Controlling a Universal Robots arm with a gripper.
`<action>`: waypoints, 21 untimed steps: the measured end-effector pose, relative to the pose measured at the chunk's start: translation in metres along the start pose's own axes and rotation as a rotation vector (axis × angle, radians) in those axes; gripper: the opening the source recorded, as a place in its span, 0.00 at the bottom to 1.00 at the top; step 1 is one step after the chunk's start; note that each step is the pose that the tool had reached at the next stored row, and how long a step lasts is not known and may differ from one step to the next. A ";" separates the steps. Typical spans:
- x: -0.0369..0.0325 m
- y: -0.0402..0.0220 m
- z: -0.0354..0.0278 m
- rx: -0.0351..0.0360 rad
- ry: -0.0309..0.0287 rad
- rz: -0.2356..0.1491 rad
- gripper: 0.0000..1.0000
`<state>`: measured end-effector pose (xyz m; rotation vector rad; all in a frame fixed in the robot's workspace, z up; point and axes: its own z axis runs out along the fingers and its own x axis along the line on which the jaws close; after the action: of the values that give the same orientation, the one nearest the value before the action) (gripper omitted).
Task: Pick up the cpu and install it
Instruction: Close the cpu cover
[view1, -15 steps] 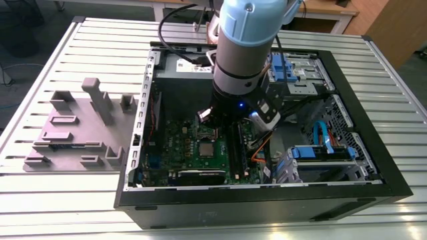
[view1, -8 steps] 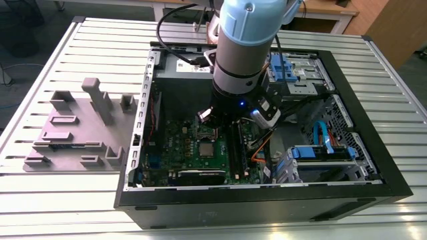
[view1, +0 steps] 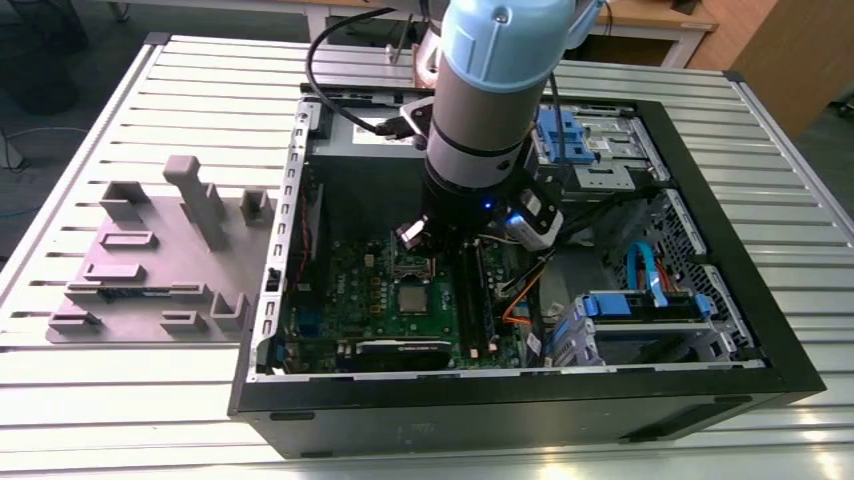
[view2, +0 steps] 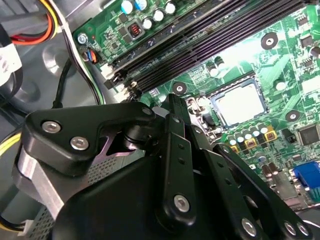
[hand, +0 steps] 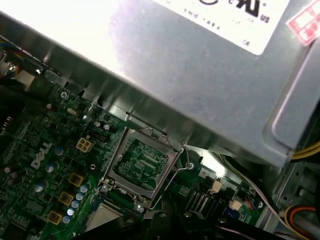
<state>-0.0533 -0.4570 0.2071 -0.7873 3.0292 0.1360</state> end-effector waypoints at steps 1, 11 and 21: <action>-0.0004 0.0005 0.0000 -0.0007 0.0000 -0.004 0.11; -0.0089 0.0130 0.0040 -0.0031 -0.0009 -0.008 0.11; -0.0076 0.0167 0.0060 -0.0026 -0.0030 -0.009 0.11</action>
<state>-0.0549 -0.4383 0.2027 -0.8002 3.0228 0.1409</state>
